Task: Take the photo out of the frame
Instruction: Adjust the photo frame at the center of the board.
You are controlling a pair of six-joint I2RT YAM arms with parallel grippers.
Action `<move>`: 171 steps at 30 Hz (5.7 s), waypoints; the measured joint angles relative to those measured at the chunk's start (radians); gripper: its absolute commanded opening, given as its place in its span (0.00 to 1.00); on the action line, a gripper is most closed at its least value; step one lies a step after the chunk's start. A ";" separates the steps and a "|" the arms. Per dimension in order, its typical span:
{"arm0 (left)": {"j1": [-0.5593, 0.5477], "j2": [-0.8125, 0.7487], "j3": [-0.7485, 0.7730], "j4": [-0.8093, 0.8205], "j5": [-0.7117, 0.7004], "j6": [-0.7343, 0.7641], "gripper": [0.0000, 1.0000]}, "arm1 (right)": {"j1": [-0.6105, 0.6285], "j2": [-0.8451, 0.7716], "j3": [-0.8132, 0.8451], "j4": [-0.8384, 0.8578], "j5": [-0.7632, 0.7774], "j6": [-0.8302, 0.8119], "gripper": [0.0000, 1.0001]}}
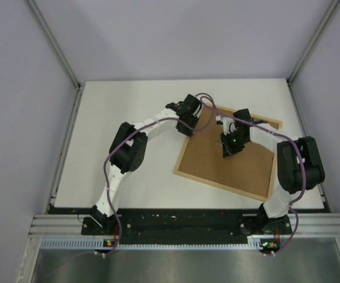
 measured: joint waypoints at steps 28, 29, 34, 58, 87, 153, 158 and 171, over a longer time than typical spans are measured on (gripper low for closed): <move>0.063 -0.092 -0.175 0.138 0.101 -0.206 0.30 | 0.014 0.017 0.013 -0.007 -0.014 0.002 0.00; 0.068 -0.097 -0.184 0.139 0.112 -0.211 0.40 | 0.015 0.017 0.013 -0.007 -0.018 0.002 0.00; 0.092 -0.150 -0.203 0.123 0.148 -0.225 0.70 | 0.019 0.011 0.013 -0.009 -0.024 0.002 0.00; 0.116 0.056 0.063 0.156 0.095 -0.122 0.67 | -0.069 -0.241 0.014 -0.025 -0.020 -0.002 0.00; 0.113 -0.156 -0.294 0.175 0.105 -0.100 0.47 | -0.064 0.048 0.234 -0.062 -0.137 -0.033 0.00; 0.280 0.014 -0.082 0.220 0.426 -0.237 0.50 | 0.125 0.637 0.969 -0.446 -0.101 -0.184 0.00; 0.279 0.019 -0.077 0.220 0.427 -0.236 0.47 | 0.131 0.638 0.999 -0.447 -0.069 -0.194 0.00; 0.280 0.020 -0.077 0.212 0.426 -0.235 0.42 | 0.152 0.666 1.021 -0.453 -0.081 -0.194 0.00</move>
